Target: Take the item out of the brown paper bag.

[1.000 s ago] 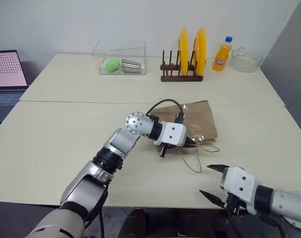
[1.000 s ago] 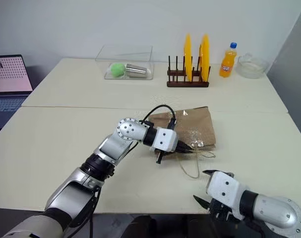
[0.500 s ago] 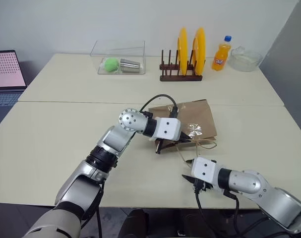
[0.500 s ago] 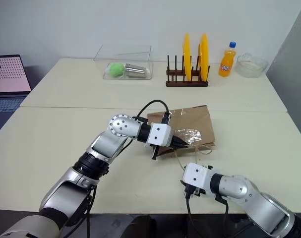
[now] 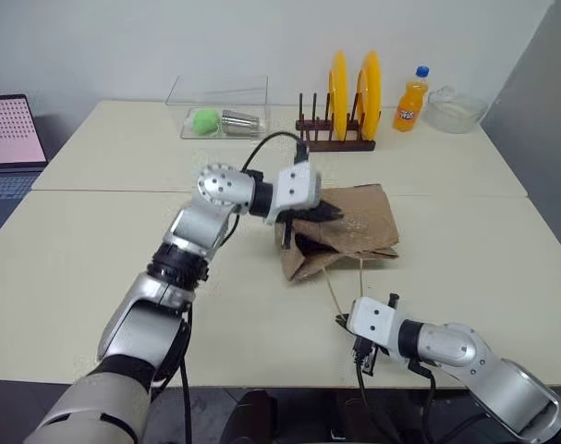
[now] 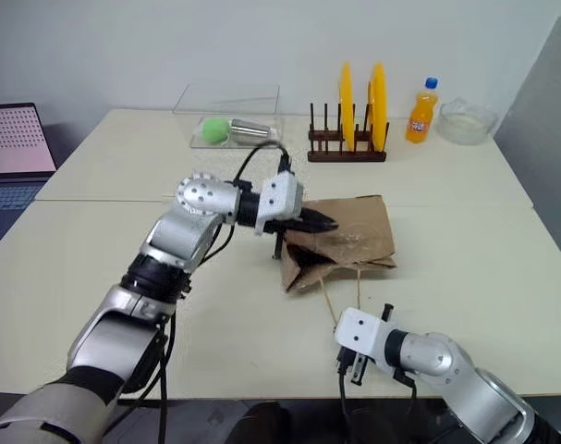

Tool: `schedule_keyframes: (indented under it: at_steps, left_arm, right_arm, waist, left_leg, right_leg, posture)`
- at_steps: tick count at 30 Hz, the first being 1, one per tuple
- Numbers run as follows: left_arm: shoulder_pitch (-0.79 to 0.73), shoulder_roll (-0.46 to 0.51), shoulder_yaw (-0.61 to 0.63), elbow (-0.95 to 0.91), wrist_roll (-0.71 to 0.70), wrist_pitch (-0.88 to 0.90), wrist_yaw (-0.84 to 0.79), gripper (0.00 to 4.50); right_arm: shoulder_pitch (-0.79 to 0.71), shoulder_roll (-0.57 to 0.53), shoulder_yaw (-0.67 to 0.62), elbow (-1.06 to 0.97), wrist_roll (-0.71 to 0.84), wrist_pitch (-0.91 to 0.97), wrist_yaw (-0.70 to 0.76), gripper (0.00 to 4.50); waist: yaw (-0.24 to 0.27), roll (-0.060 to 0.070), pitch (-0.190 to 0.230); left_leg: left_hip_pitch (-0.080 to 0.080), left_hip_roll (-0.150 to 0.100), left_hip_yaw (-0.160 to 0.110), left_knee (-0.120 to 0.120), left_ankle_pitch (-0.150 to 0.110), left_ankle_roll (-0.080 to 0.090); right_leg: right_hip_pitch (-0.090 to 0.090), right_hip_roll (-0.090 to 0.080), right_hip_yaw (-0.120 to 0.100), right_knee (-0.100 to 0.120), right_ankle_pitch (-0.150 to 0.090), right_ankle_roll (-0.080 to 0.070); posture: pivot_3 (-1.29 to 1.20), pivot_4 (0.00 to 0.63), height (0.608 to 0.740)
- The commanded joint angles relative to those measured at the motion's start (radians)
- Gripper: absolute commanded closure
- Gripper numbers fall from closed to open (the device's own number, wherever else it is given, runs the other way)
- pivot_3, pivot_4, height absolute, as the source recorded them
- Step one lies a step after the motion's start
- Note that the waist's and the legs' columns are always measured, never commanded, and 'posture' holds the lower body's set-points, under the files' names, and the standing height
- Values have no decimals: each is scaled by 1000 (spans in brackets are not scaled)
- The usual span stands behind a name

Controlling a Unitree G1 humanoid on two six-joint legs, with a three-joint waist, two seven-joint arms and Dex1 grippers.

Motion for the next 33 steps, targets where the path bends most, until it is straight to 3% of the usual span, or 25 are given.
schedule_keyframes:
  at_steps: [1,11,15,18,20,22,28,30,33]
  left_arm:
    - [-83,-2,49,98,5,-73,26,4500]
    - [-232,-28,84,364,46,-237,88,4500]
    - [-245,-42,101,391,33,-273,85,4500]
    - [-215,-52,113,340,4,-266,46,4500]
    - [-184,-51,111,285,-17,-251,13,4500]
    - [-153,-48,108,228,-30,-224,-5,4500]
    - [-102,-40,109,125,-38,-164,-12,4500]
    - [-84,-33,106,93,-40,-153,-18,4500]
    - [-75,-29,105,69,-40,-143,-16,4500]
  right_arm:
    - [-18,29,47,19,-39,15,30,4472]
    - [-29,76,69,39,-108,15,60,4472]
    - [-37,87,30,13,-114,21,64,4472]
    - [-42,83,-32,-55,-72,58,91,3891]
    - [-46,71,-74,-123,-43,102,114,3223]
    - [-51,41,-136,-223,23,159,164,2535]
    - [-109,-26,-438,-384,321,363,304,2535]
    - [-224,4,-571,-348,466,441,319,2535]
    - [-333,17,-622,-288,555,489,300,2535]
  waist:
    - [-2,0,0]
    - [-3,0,0]
    - [-3,0,0]
    - [-3,0,0]
    - [-3,0,0]
    - [-3,0,0]
    - [-1,0,0]
    - [-4,0,0]
    - [-3,0,0]
  left_leg:
    - [0,0,0,0,0,0]
    - [1,0,0,0,0,0]
    - [1,0,0,0,0,0]
    - [0,0,0,0,0,0]
    - [0,0,0,0,0,0]
    - [-1,0,0,0,0,0]
    - [-1,0,-1,0,0,0]
    - [0,0,0,1,0,0]
    - [0,0,0,0,0,0]
  right_leg:
    - [0,0,0,0,0,0]
    - [0,0,0,1,0,0]
    - [0,0,0,1,0,0]
    - [0,0,0,1,0,0]
    - [-1,0,0,1,0,0]
    - [-1,0,0,1,0,0]
    - [-1,0,0,0,0,0]
    - [-1,0,1,1,1,-1]
    - [-1,0,0,1,2,-2]
  posture:
    - [0,150,740]
    - [0,150,740]
    - [0,150,740]
    - [0,150,740]
    - [0,150,740]
    - [0,150,740]
    - [0,150,740]
    - [0,150,740]
    - [0,150,740]
